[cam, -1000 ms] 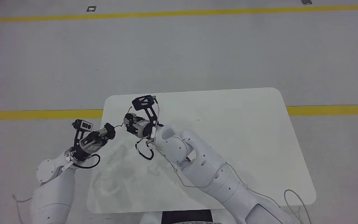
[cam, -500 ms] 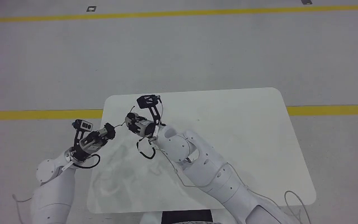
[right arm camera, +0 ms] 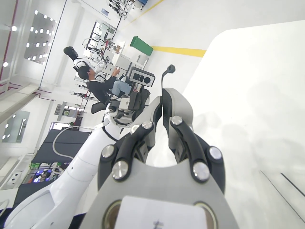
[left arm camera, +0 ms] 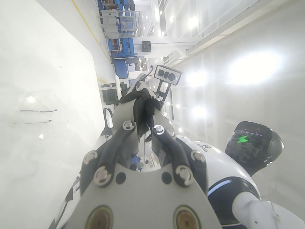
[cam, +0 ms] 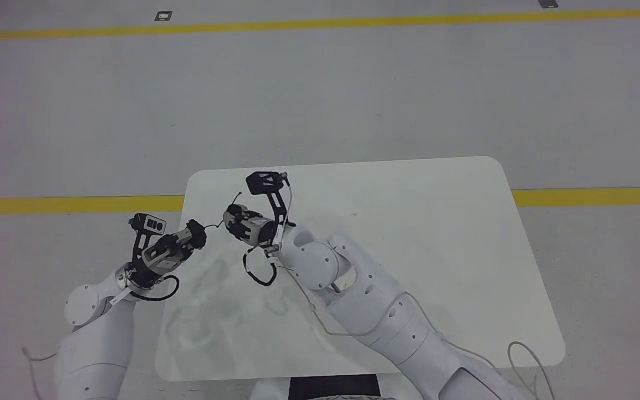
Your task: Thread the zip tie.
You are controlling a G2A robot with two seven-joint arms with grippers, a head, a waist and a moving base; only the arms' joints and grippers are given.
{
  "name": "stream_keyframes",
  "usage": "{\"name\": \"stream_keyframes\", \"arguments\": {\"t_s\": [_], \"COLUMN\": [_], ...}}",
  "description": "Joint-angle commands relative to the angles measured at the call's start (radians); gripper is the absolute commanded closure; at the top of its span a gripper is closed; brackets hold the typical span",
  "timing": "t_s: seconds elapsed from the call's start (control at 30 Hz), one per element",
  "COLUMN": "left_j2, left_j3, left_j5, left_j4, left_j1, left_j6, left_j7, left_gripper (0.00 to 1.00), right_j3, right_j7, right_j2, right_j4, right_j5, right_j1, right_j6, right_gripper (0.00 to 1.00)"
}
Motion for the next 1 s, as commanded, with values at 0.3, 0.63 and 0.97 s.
{"name": "stream_keyframes", "arguments": {"t_s": [0.3, 0.63, 0.97], "left_j2": [0.0, 0.0, 0.0], "left_j3": [0.0, 0.0, 0.0], "left_j5": [0.0, 0.0, 0.0], "left_j4": [0.0, 0.0, 0.0], "left_j1": [0.0, 0.0, 0.0], "left_j6": [0.0, 0.0, 0.0], "left_j7": [0.0, 0.0, 0.0], "left_gripper": [1.0, 1.0, 1.0], "right_j3": [0.005, 0.013, 0.009], "right_j7": [-0.011, 0.001, -0.003], "right_j2": [-0.005, -0.006, -0.006], "right_j4": [0.014, 0.031, 0.046], "right_j5": [0.053, 0.114, 0.122], "right_j1": [-0.002, 0.002, 0.003], "right_j6": [0.02, -0.006, -0.001], "right_gripper": [1.0, 1.0, 1.0]}}
